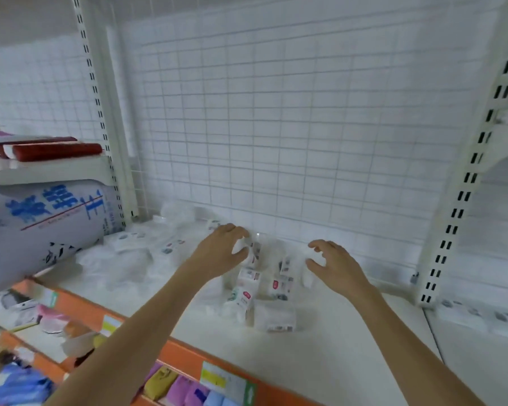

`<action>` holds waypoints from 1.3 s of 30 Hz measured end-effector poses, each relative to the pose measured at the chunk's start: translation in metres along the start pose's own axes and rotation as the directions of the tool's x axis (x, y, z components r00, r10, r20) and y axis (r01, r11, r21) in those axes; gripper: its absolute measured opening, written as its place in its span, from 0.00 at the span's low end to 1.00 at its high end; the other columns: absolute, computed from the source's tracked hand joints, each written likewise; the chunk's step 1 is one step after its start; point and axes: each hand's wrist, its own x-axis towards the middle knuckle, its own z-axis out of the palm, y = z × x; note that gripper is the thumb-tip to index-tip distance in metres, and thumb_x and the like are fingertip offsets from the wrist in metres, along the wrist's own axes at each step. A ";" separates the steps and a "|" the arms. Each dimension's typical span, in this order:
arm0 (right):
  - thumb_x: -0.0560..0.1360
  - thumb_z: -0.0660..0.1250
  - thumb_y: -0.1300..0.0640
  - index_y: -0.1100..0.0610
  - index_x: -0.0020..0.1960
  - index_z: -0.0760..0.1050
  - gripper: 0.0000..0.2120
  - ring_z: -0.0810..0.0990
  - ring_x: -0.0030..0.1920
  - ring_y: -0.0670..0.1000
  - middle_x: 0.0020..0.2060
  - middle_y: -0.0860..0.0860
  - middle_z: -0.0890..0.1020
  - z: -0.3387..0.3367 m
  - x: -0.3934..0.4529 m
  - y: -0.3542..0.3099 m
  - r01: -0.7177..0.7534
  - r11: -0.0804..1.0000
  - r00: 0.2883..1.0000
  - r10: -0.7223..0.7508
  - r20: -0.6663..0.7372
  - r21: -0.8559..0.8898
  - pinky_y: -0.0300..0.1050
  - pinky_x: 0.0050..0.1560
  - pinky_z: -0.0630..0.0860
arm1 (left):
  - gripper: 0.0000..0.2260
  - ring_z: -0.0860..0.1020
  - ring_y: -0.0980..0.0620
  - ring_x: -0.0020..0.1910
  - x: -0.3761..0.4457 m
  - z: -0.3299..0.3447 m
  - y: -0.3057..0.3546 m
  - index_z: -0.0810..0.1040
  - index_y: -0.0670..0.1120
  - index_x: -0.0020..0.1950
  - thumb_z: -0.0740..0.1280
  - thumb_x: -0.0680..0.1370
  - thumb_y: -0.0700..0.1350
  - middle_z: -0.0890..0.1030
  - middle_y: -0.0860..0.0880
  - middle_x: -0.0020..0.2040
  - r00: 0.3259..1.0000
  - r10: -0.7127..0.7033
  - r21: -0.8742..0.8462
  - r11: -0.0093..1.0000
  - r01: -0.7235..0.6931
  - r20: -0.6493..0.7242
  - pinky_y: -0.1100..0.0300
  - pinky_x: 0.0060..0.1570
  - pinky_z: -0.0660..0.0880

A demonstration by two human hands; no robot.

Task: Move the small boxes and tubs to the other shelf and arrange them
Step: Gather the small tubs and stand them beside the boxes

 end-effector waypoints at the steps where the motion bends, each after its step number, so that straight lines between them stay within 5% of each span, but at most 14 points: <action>1: 0.76 0.61 0.48 0.51 0.65 0.68 0.18 0.72 0.61 0.49 0.60 0.48 0.74 0.002 0.007 0.002 -0.032 0.999 0.999 0.032 0.017 0.000 0.44 0.57 0.69 | 0.14 0.73 0.51 0.57 0.014 0.007 -0.001 0.74 0.46 0.62 0.64 0.76 0.46 0.76 0.49 0.57 0.999 0.027 -0.019 0.999 -0.026 0.033 0.63 0.54 0.67; 10: 0.77 0.61 0.51 0.50 0.68 0.65 0.19 0.73 0.55 0.50 0.62 0.54 0.72 0.038 0.050 -0.007 -0.266 0.950 0.962 0.251 0.109 0.165 0.43 0.57 0.70 | 0.15 0.73 0.46 0.57 0.101 0.076 0.006 0.70 0.44 0.64 0.62 0.78 0.44 0.72 0.43 0.60 0.895 0.184 -0.070 0.983 -0.170 0.405 0.57 0.56 0.69; 17: 0.73 0.64 0.42 0.43 0.74 0.52 0.35 0.59 0.70 0.59 0.69 0.56 0.63 0.069 0.064 -0.023 -0.360 0.899 0.879 0.417 0.233 -0.250 0.57 0.67 0.62 | 0.33 0.64 0.43 0.67 0.117 0.124 -0.010 0.60 0.48 0.72 0.68 0.72 0.56 0.64 0.45 0.67 0.730 0.116 0.151 0.945 -0.290 0.674 0.49 0.67 0.63; 23: 0.68 0.69 0.40 0.46 0.73 0.55 0.38 0.62 0.67 0.59 0.66 0.56 0.67 0.072 0.066 -0.029 -0.422 0.866 0.856 0.478 0.196 -0.268 0.55 0.64 0.65 | 0.32 0.65 0.43 0.64 0.118 0.126 -0.019 0.63 0.44 0.69 0.71 0.69 0.54 0.65 0.45 0.64 0.709 0.148 0.140 0.933 -0.332 0.690 0.46 0.62 0.68; 27: 0.66 0.69 0.36 0.48 0.71 0.58 0.40 0.66 0.64 0.58 0.63 0.55 0.69 0.075 0.064 -0.031 -0.421 0.837 0.846 0.502 0.183 -0.348 0.51 0.58 0.68 | 0.36 0.72 0.45 0.58 0.115 0.115 -0.025 0.61 0.45 0.68 0.75 0.65 0.49 0.65 0.47 0.62 0.703 0.196 0.035 0.954 -0.299 0.684 0.48 0.53 0.75; 32: 0.69 0.68 0.40 0.51 0.74 0.51 0.42 0.70 0.62 0.58 0.61 0.57 0.71 0.074 0.070 -0.041 -0.381 0.814 0.826 0.512 0.233 -0.438 0.49 0.56 0.70 | 0.44 0.73 0.43 0.57 0.119 0.104 -0.033 0.51 0.53 0.72 0.75 0.65 0.44 0.67 0.45 0.62 0.618 0.153 -0.036 0.979 -0.198 0.771 0.48 0.54 0.75; 36: 0.70 0.67 0.47 0.52 0.73 0.52 0.37 0.74 0.57 0.57 0.58 0.55 0.74 0.078 0.071 -0.037 -0.387 0.785 0.805 0.544 0.239 -0.484 0.48 0.52 0.70 | 0.37 0.72 0.45 0.57 0.120 0.092 -0.027 0.53 0.52 0.73 0.69 0.69 0.42 0.71 0.44 0.63 0.537 0.106 -0.090 0.994 -0.055 0.837 0.54 0.50 0.72; 39: 0.70 0.66 0.47 0.52 0.70 0.55 0.33 0.76 0.49 0.54 0.49 0.52 0.77 0.081 0.068 -0.030 -0.442 0.781 0.789 0.572 0.224 -0.441 0.47 0.50 0.69 | 0.34 0.73 0.50 0.47 0.122 0.092 -0.024 0.56 0.53 0.71 0.68 0.69 0.48 0.73 0.47 0.53 0.515 0.078 -0.126 0.990 0.058 0.854 0.57 0.45 0.71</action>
